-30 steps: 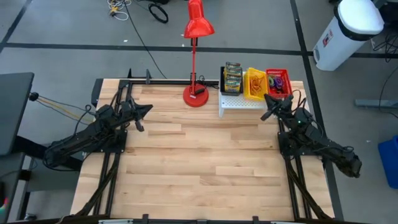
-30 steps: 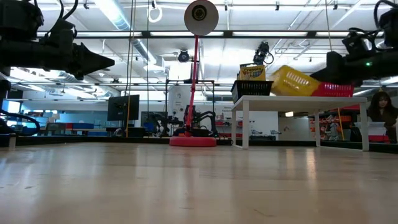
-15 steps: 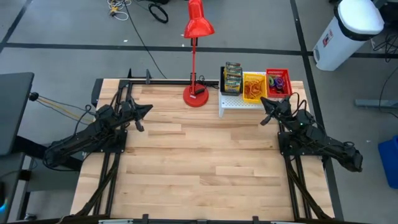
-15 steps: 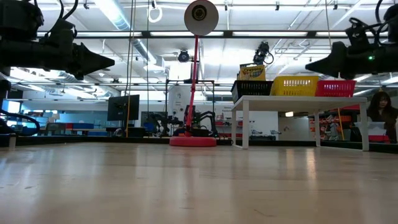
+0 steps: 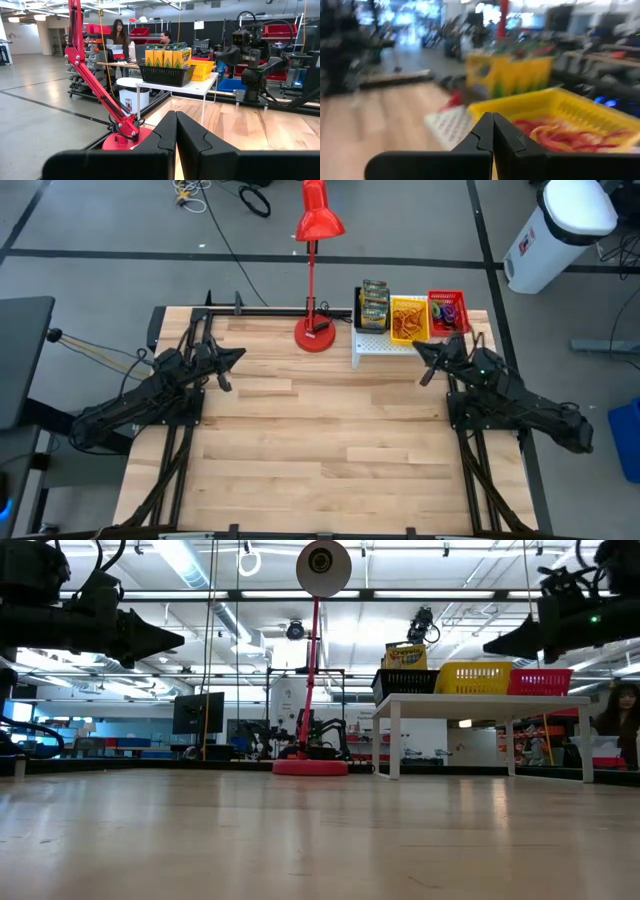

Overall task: Pick & Place Office Desk Supplies
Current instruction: Return to home position

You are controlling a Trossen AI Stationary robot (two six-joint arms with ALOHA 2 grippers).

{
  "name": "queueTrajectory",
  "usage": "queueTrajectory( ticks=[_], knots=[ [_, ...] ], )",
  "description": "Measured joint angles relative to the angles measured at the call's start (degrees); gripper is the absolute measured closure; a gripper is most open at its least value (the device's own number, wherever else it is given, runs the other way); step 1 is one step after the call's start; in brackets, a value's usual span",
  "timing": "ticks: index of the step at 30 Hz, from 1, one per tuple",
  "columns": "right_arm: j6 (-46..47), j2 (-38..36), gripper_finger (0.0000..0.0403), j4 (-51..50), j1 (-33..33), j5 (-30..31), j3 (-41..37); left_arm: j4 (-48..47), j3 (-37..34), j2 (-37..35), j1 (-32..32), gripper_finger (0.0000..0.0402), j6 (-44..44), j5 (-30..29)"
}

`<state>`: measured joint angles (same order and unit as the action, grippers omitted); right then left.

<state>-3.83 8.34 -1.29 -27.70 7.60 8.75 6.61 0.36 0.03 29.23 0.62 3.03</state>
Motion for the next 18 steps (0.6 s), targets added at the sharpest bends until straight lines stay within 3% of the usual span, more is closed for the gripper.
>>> queueTrajectory(
  ticks=[10,12,18],
  knots=[
    [-0.7,0.2,0.0400,3.5,0.0,-15.3,0.1,0.0,0.0,0.0,0.0,0.0392,0.0,0.0],
    [-0.7,-0.5,0.0394,1.7,0.0,-14.7,0.1,0.0,0.0,0.0,0.0,0.0392,0.0,0.0],
    [2.0,-1.2,0.0380,1.3,0.0,-5.4,0.1,0.0,0.0,0.0,0.0,0.0392,0.0,0.0]
  ],
)
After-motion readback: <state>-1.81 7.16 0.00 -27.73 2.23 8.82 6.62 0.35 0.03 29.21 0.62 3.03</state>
